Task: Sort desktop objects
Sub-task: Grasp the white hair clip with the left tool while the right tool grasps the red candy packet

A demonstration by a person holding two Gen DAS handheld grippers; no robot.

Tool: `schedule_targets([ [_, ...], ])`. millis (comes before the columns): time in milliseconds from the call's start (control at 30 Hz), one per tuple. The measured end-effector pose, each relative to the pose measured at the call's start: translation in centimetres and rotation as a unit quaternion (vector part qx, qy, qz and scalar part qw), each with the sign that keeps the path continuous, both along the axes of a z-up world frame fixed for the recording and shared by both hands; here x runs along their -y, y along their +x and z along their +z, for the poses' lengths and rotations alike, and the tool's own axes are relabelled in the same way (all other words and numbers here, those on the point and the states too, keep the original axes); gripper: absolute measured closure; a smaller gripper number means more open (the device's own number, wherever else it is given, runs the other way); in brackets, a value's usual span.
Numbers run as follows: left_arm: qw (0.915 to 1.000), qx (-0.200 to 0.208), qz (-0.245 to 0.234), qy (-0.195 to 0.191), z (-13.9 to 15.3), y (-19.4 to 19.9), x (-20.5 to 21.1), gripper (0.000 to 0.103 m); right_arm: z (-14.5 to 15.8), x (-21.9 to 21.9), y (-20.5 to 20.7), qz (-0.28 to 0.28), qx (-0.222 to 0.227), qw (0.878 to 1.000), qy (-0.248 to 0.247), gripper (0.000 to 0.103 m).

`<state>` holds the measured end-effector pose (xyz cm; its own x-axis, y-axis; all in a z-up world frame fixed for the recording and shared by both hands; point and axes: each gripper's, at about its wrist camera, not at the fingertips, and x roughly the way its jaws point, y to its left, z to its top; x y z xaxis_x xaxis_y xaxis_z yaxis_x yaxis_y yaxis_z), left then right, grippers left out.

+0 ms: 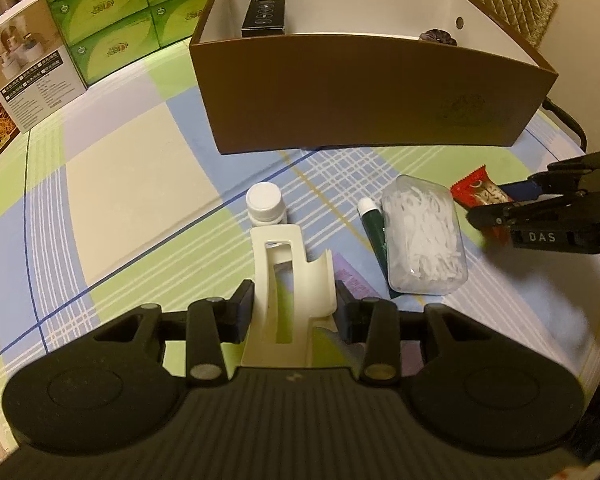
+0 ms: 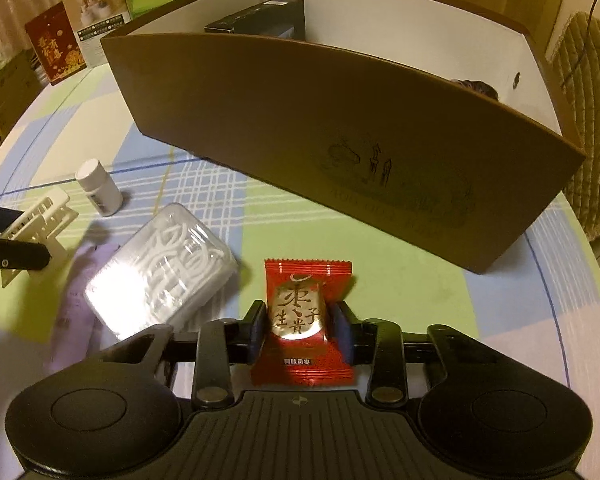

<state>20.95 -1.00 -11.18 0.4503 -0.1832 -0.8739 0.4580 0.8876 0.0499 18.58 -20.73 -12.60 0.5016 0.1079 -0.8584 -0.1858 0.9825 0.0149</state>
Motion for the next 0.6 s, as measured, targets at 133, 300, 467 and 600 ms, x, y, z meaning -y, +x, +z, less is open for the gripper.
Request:
schedule_targets([
  [133, 1.0, 0.001, 0.001, 0.0, 0.1, -0.2, 0.1, 0.068, 0.1, 0.2, -0.4, 0.003, -0.005, 1.0, 0.002, 0.073],
  [300, 1.0, 0.003, -0.002, 0.0, 0.2, -0.6, 0.5, 0.068, 0.3, 0.6, -1.0, 0.003, -0.009, 1.0, 0.005, 0.074],
  [467, 1.0, 0.005, -0.006, -0.001, 0.4, -1.0, 0.9, 0.068, 0.5, 1.1, -1.6, 0.002, -0.012, 1.0, 0.014, 0.078],
  [600, 0.9999, 0.008, -0.008, -0.001, 0.6, -1.4, 1.3, 0.068, 0.7, 1.6, -2.2, 0.002, -0.017, 0.999, 0.028, 0.078],
])
